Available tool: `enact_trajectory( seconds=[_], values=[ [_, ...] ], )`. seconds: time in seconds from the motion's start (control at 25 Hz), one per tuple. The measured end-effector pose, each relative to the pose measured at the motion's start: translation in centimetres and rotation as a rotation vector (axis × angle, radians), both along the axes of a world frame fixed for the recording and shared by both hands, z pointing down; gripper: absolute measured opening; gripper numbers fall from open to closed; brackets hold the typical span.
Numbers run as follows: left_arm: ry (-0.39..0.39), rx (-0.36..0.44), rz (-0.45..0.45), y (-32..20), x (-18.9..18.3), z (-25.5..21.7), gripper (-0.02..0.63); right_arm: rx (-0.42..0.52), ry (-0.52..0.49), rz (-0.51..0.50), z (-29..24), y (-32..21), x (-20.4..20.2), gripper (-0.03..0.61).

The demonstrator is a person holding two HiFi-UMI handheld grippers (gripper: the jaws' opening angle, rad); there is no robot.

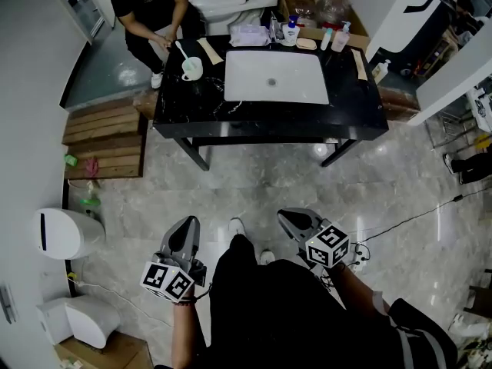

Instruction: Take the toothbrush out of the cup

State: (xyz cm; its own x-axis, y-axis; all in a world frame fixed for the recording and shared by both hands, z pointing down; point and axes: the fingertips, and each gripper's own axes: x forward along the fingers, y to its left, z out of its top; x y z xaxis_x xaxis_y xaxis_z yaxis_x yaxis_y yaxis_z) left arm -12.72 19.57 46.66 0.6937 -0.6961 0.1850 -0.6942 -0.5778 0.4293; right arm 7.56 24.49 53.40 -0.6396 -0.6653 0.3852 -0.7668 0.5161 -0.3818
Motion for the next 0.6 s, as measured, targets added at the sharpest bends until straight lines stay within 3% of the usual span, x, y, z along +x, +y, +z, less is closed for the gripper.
enact_trajectory(
  seconds=[0.6],
  values=[
    [0.038,-0.014,0.026,-11.5,-5.1,0.4,0.009,-0.022,0.003,0.043,-0.9,-10.0,-4.9,0.014]
  ],
)
